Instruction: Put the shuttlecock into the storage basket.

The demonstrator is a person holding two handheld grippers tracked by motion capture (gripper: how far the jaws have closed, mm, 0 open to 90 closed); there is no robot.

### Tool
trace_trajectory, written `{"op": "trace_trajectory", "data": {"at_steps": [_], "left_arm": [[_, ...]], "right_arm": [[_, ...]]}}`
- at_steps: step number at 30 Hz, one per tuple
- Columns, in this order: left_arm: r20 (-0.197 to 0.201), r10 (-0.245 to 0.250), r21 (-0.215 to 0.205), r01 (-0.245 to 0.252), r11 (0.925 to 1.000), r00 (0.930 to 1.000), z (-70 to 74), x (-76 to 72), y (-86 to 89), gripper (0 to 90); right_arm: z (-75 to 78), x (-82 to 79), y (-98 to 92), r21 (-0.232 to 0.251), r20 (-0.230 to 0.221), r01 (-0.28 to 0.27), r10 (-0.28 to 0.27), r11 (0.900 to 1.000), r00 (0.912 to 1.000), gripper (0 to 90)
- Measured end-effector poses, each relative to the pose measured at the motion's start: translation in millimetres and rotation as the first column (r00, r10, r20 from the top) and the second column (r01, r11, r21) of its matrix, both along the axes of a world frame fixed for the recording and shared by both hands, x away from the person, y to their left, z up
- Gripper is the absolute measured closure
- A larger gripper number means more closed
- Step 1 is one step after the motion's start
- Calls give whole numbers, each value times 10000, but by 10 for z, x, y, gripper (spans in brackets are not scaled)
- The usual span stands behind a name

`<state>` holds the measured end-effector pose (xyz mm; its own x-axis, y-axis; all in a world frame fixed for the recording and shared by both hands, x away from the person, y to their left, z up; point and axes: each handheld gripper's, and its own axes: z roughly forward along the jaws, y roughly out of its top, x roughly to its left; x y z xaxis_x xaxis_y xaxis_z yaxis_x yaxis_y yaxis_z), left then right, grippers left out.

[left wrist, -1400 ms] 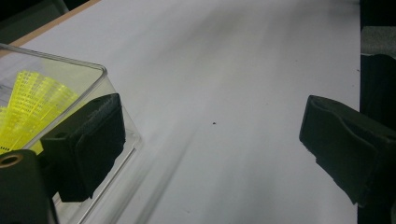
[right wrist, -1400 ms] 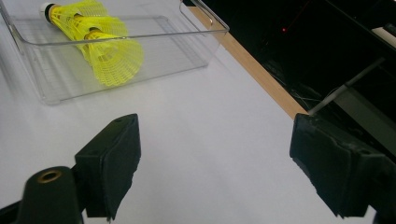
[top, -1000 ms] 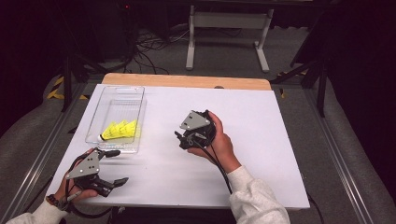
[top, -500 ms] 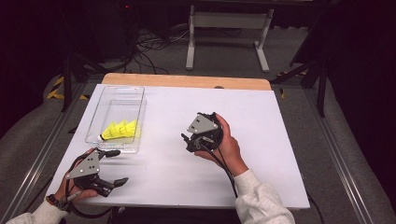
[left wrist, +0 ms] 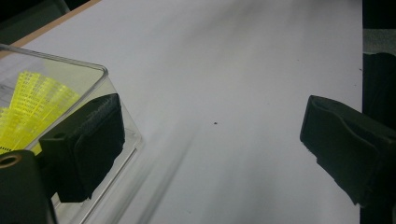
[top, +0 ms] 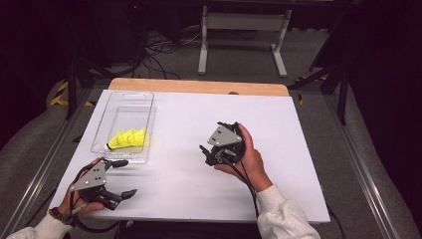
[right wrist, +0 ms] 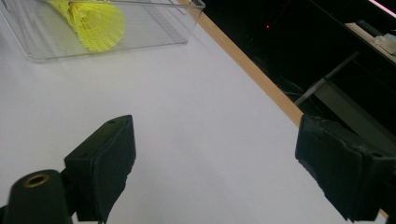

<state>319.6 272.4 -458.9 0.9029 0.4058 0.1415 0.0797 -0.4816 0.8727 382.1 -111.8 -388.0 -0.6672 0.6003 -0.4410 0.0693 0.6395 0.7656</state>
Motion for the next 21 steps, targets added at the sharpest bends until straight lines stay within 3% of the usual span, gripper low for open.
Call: {"op": "trace_trajectory", "data": {"at_steps": [6,21], "left_arm": [[38,-19,8,19,10000,10000,1,0,-7,74],[37,10,-55,-10,10000,10000,3,1,-10,74]], "right_arm": [[-12,-56,-107,162,-97,-18,20,9999,10000,130],[-60,-184,-299,56,79,88,-89,9999,9999,128]]}}
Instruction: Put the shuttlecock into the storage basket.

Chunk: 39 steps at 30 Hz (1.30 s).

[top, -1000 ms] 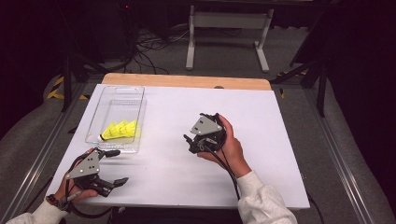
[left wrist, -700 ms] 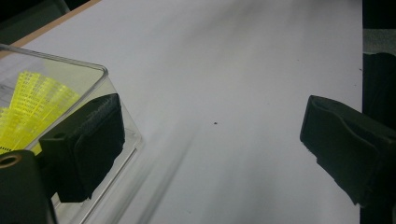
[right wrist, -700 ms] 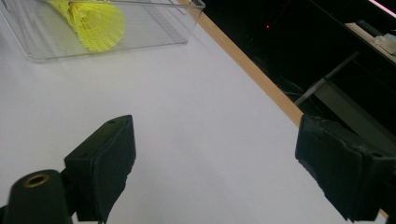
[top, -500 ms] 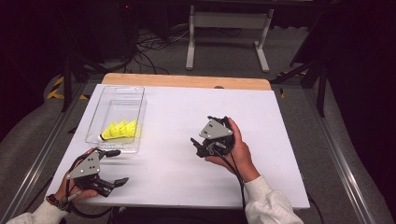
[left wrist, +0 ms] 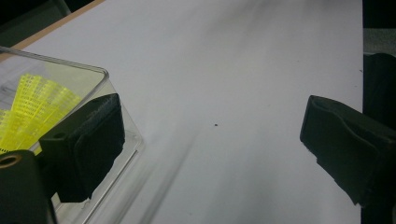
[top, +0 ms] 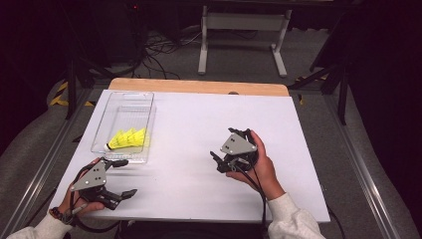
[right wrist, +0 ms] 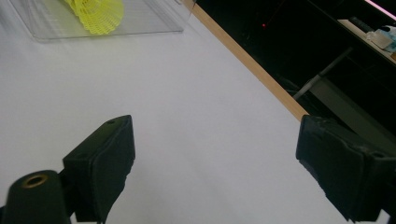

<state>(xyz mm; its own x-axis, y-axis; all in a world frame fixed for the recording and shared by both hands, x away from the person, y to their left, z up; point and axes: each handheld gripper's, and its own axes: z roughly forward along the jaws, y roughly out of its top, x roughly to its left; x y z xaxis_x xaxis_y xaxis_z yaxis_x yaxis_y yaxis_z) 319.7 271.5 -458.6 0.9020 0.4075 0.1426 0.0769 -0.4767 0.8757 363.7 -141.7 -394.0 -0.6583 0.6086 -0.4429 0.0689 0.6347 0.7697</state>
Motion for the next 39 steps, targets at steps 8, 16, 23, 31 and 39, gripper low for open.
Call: {"op": "trace_trajectory", "data": {"at_steps": [8,16,23,31,39], "left_arm": [[24,-3,7,3,10000,10000,3,5,-1,74],[18,-27,23,27,10000,10000,4,17,-8,74],[28,-22,16,22,10000,10000,6,18,-7,74],[9,0,-14,0,10000,10000,5,25,-9,73],[85,41,-58,-40,10000,10000,18,29,-4,73]], "right_arm": [[-43,-66,-118,-14,8,85,-85,10000,10000,123],[-88,-122,-216,-114,10,197,-197,9997,9998,122],[-131,-190,-312,30,65,271,-271,9996,9996,121],[-195,-263,-427,201,48,381,-382,9991,9993,120],[-274,-348,-587,447,-108,636,-631,9970,9979,120]]}}
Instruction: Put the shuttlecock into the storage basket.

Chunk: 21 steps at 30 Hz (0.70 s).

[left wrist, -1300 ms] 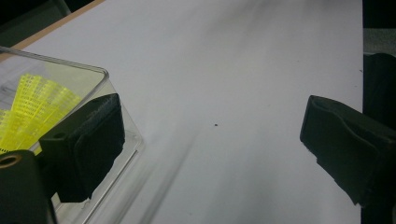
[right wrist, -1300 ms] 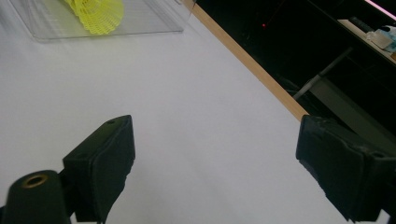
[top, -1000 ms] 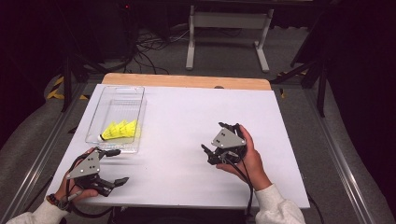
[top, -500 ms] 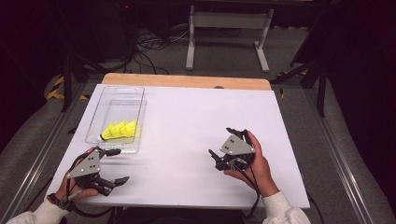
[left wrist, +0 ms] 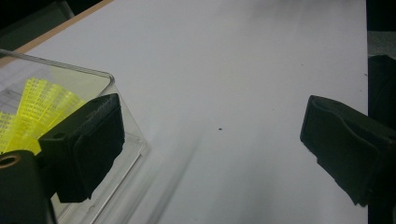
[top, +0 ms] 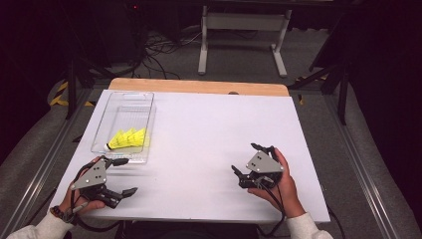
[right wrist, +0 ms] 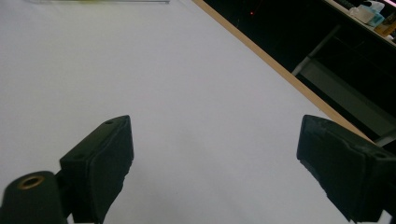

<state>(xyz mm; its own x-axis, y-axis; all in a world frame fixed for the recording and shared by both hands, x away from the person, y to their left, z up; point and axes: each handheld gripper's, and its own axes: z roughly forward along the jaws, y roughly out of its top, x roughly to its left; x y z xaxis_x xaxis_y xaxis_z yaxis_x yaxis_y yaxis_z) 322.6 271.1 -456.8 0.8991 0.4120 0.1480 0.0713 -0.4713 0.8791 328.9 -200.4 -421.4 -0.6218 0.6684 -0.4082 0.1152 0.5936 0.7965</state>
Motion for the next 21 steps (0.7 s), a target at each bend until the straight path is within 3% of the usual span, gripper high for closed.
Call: {"op": "trace_trajectory", "data": {"at_steps": [12,15,21], "left_arm": [[29,67,-70,-67,10000,10000,9,11,-1,67],[111,104,-52,-103,9999,9999,15,14,4,63],[71,187,-119,-186,9998,9998,16,18,8,61]], "right_arm": [[-258,-141,-108,251,-250,35,-29,9997,9997,117],[-289,-167,-138,583,-391,12,11,9983,9992,115],[-312,-176,-163,713,-416,48,-18,9974,9991,100]]}}
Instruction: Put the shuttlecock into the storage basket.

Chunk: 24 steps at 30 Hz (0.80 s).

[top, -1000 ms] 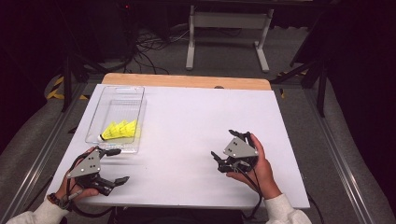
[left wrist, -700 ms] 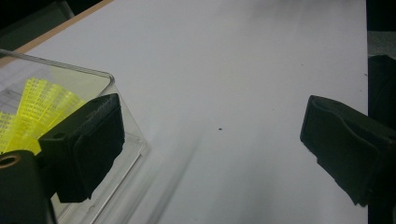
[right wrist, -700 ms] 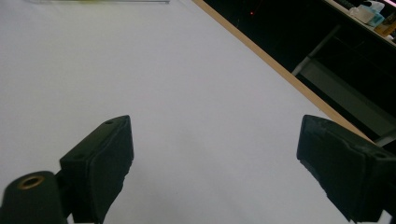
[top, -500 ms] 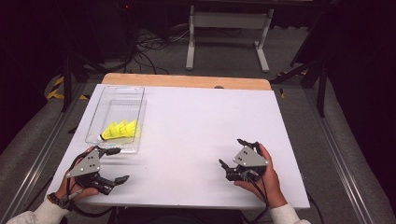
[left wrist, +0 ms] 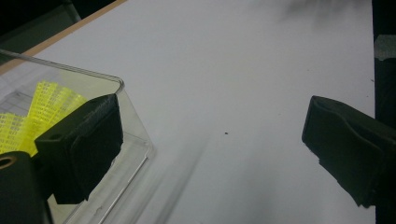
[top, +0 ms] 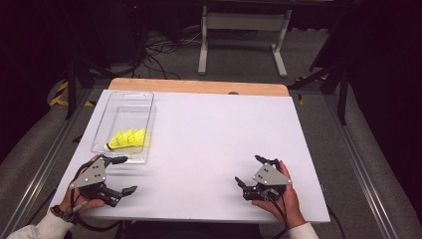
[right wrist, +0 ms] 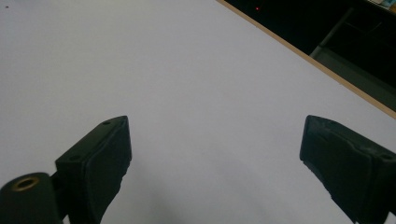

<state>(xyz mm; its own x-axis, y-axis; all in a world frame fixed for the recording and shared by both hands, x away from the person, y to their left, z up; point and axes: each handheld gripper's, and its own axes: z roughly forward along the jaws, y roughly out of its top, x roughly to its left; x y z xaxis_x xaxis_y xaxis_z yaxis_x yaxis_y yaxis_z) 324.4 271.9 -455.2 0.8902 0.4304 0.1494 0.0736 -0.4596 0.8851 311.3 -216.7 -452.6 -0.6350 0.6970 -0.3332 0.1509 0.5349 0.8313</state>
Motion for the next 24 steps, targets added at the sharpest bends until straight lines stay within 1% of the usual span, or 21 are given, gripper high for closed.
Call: {"op": "trace_trajectory", "data": {"at_steps": [7,12,13,16,17,19,22,24], "left_arm": [[57,48,-42,-48,10000,10000,5,-17,-2,59],[118,27,-78,-26,10000,9999,13,-26,10,59],[106,12,-91,-11,10000,9999,13,-27,10,59],[94,-36,-131,38,9999,9999,9,-22,5,59],[143,-60,-49,61,10000,9999,8,-17,1,59],[151,-92,-20,93,10000,9998,7,-17,-2,59],[104,-49,-109,50,9999,9999,5,-9,-5,59],[93,-37,-82,38,10000,9999,4,-5,-10,59]], "right_arm": [[-16,-14,34,-64,77,-97,98,9999,9999,98],[-6,-35,62,-73,258,-112,114,9999,9996,98],[-2,-44,68,-5,250,-148,148,9999,9996,98],[-5,-55,80,-78,270,-133,136,9999,9995,98],[-5,-59,80,-78,255,-164,166,9998,9995,98],[-2,-65,78,-109,316,-137,141,9998,9994,98],[-9,-57,70,-84,253,-142,144,9999,9996,98],[-11,-56,71,-78,245,-157,159,9998,9996,99]]}}
